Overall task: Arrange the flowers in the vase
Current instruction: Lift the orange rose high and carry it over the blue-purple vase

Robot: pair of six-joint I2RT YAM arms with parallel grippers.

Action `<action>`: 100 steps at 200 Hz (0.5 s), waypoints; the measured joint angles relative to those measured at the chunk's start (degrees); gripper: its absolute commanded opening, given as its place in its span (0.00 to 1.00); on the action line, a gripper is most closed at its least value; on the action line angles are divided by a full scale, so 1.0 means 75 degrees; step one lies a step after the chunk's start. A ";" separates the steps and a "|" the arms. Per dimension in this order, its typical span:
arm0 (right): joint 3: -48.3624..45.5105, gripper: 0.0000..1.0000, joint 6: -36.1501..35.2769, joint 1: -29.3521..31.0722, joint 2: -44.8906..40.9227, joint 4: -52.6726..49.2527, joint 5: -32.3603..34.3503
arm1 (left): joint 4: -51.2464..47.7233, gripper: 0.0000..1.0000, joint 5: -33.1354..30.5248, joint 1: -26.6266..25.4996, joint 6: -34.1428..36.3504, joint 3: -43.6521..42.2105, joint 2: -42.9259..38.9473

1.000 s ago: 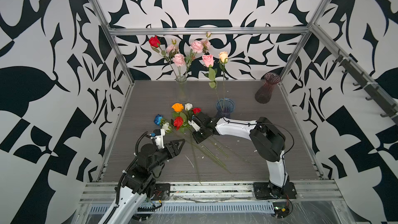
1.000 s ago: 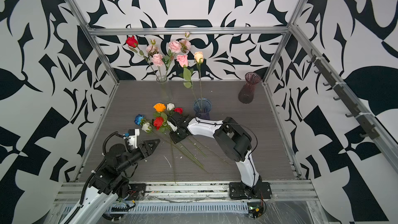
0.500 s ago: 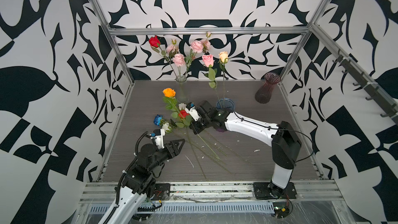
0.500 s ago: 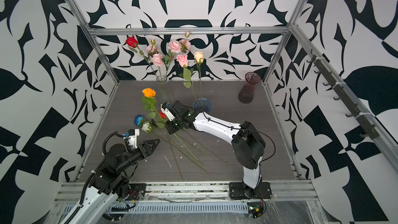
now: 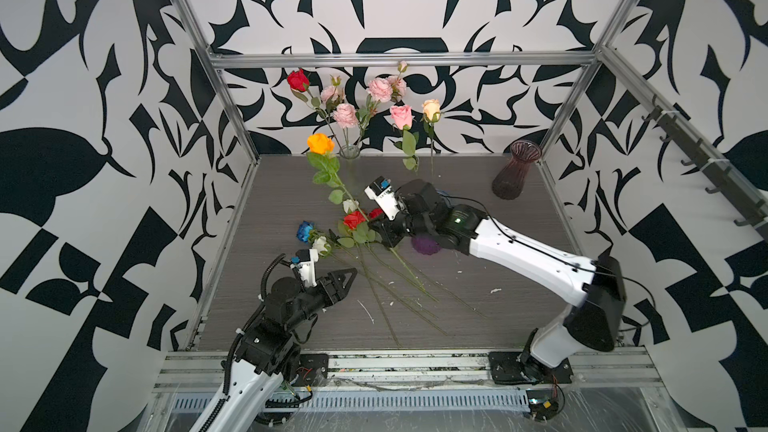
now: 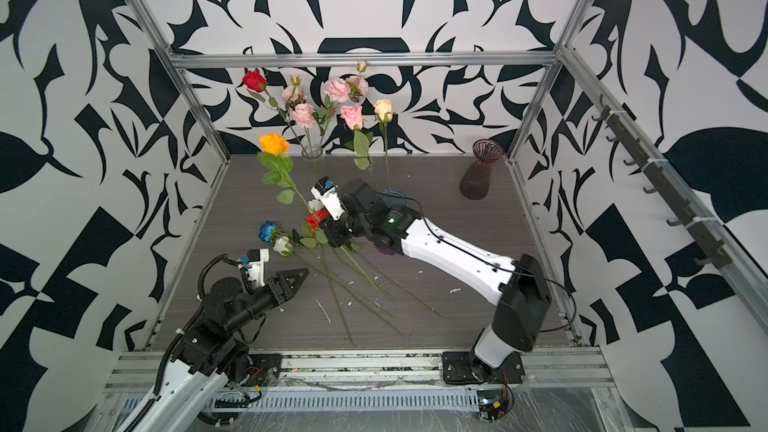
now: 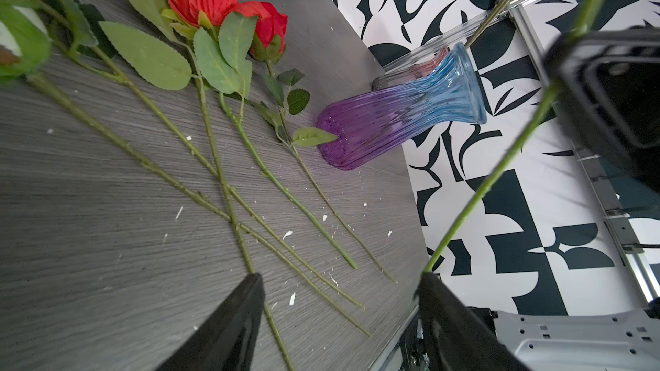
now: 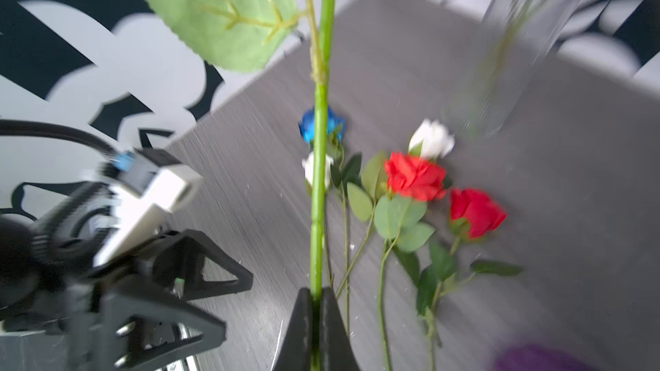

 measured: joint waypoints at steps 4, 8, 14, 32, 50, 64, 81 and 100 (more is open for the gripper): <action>-0.0143 0.00 -0.0122 -0.0003 -0.0227 0.0204 0.0041 | 0.0000 0.73 0.0003 0.0000 0.0000 0.0000 0.0009; -0.0289 0.00 -0.0271 -0.0003 -0.0455 0.0425 0.0064 | -0.0003 0.73 0.0003 0.0000 0.0000 0.0000 0.0015; -0.0463 0.00 -0.0530 -0.0012 -0.0752 0.0734 0.0090 | -0.0003 0.73 0.0003 0.0003 -0.0003 0.0000 0.0029; -0.1035 0.00 -0.1411 -0.0044 -0.1553 0.1964 0.0058 | 0.0000 0.73 0.0003 0.0009 0.0000 0.0000 0.0044; -0.1495 0.00 -0.2226 -0.0149 -0.2078 0.3107 -0.0073 | -0.0003 0.73 0.0003 0.0015 -0.0003 0.0000 0.0044; -0.1527 0.00 -0.2629 -0.0280 -0.2197 0.3634 -0.0198 | -0.0003 0.73 0.0003 0.0015 -0.0003 0.0000 0.0044; -0.1530 0.00 -0.2923 -0.0565 -0.2244 0.4223 -0.0187 | 0.0000 0.73 0.0003 0.0015 -0.0003 0.0000 0.0044; -0.1649 0.00 -0.2888 -0.0970 -0.2276 0.4873 -0.0122 | 0.0000 0.73 0.0003 0.0015 0.0000 0.0000 0.0070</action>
